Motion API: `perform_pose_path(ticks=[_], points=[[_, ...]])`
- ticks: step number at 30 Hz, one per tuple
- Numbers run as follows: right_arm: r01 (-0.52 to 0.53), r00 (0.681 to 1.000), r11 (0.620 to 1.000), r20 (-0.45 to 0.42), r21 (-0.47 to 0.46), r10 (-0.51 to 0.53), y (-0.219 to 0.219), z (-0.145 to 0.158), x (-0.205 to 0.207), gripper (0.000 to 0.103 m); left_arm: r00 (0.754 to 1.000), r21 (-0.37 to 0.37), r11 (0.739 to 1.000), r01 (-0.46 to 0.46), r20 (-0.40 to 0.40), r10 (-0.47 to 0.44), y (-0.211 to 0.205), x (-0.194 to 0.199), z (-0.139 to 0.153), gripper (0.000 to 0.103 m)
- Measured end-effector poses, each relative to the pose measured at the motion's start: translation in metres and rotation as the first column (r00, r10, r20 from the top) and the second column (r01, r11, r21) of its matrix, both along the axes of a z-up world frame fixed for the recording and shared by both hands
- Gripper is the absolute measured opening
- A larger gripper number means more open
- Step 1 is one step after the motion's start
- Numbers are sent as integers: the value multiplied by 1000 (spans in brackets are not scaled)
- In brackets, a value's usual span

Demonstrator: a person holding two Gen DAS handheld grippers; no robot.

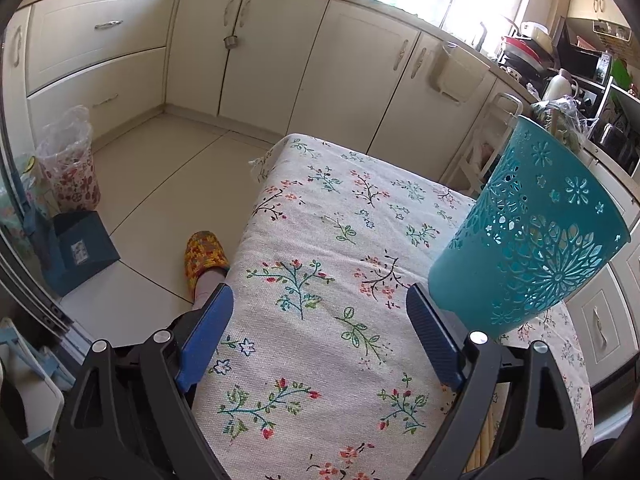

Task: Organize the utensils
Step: 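Return the right gripper to the bundle and grasp another chopstick, then grasp the chopstick with the left gripper while the right gripper holds it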

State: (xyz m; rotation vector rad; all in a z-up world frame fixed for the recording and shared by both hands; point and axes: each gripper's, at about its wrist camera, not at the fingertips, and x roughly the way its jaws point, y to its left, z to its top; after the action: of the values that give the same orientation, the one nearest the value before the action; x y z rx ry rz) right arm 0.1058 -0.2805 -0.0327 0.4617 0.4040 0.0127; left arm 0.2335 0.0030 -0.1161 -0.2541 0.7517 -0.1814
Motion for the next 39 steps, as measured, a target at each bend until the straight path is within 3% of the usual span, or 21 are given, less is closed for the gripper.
perform_pose_path(ticks=[3, 6, 9, 11, 18, 24, 27, 34, 39], points=[[-25, 994, 1000, -110, -9, 24, 13, -27, -28, 23, 1000, 4, 1000, -1, -1, 1, 0, 0, 0, 85], [-127, 939, 992, -324, -16, 115, 39, -81, -36, 23, 1000, 7, 1000, -4, 0, 4, -1, -1, 0, 86], [-192, 874, 981, -453, 16, 178, 56, -120, -29, 17, 1000, 6, 1000, -8, -3, 8, 0, -2, -1, 87], [-212, 851, 977, -490, 8, 189, 62, -130, -20, 17, 1000, 1, 1000, -12, -5, 12, 1, -1, -1, 87], [-247, 821, 968, -539, -40, 187, 80, -144, 3, 17, 1000, 0, 1000, -10, -7, 10, 0, -1, -2, 88], [-271, 815, 959, -549, -83, 182, 87, -149, 10, 17, 1000, -7, 1000, -9, -6, 9, 0, -1, -2, 88], [-293, 809, 948, -562, -128, 174, 91, -148, 11, 8, 1000, -6, 1000, -7, -6, 7, 1, -1, -2, 88], [-262, 793, 955, -594, -138, 132, 61, -146, -5, 6, 1000, 0, 1000, 5, -7, -5, -3, -1, -2, 88], [-188, 810, 979, -577, -84, 106, 36, -147, -20, 6, 991, 58, 990, 128, -43, -125, -26, -13, 4, 88]])
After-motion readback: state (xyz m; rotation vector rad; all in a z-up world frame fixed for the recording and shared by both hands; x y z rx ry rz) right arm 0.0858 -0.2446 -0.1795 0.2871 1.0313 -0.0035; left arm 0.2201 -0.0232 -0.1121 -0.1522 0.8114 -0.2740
